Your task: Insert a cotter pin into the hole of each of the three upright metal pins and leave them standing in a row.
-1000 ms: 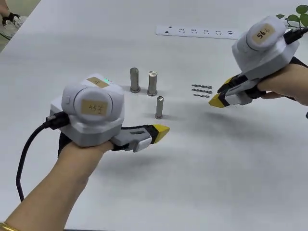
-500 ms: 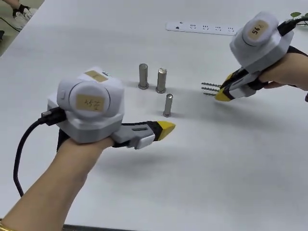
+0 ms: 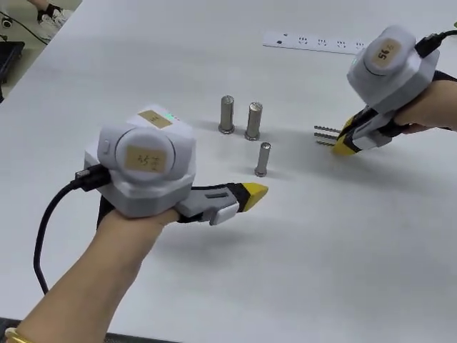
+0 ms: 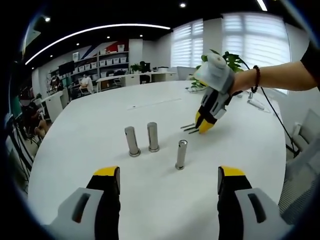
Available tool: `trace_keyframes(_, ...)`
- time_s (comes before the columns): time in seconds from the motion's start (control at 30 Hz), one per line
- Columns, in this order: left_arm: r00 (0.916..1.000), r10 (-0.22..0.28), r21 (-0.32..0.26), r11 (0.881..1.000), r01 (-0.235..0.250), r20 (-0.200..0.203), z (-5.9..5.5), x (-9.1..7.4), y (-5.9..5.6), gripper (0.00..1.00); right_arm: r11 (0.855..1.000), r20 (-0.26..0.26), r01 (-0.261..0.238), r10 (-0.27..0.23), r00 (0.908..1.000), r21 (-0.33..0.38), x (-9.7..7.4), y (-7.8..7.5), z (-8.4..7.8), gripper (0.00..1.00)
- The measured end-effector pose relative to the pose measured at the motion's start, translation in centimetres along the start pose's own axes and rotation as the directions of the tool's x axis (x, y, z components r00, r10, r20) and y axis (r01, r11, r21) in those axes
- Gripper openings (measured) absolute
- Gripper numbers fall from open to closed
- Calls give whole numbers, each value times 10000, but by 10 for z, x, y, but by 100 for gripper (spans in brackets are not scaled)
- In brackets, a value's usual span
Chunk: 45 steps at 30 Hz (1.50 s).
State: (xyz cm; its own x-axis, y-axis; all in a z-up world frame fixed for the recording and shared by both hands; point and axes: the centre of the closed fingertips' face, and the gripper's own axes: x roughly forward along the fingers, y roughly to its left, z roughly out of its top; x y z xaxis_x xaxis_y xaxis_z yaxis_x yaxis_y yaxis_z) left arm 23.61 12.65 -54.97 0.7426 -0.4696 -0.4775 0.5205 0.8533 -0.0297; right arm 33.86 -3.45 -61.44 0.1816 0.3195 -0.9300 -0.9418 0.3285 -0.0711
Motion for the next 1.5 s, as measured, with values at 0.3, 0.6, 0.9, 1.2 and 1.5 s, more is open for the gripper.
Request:
trace_keyframes(0.3, 10000, -79, 102, 9999, 79, -46, -1, 3, -2, 78, 9983, -374, -358, 340, 9987, -462, -1, -1, 1, 6)
trace_keyframes(0.6, 10000, -47, 98, 9999, 47, -81, -3, 2, -2, 77, 9948, -670, -600, 545, 9963, -819, -1, 5, 0, 3)
trace_keyframes(0.9, 9996, 169, 401, 9991, -159, -227, -6, 1, 3, 73, 9920, -893, -466, 361, 9953, -1177, -1, 2, 0, 0)
trace_keyframes(1.2, 9999, 64, 245, 9997, -61, -112, -3, 0, 1, 70, 9848, -427, -676, 615, 9972, -1598, -5, 11, 3, 0)
trace_keyframes(1.5, 9996, -265, -35, 9996, 265, 131, 9, 0, -5, 63, 9736, 393, -448, 550, 9977, -2239, -17, 17, 9, 0)
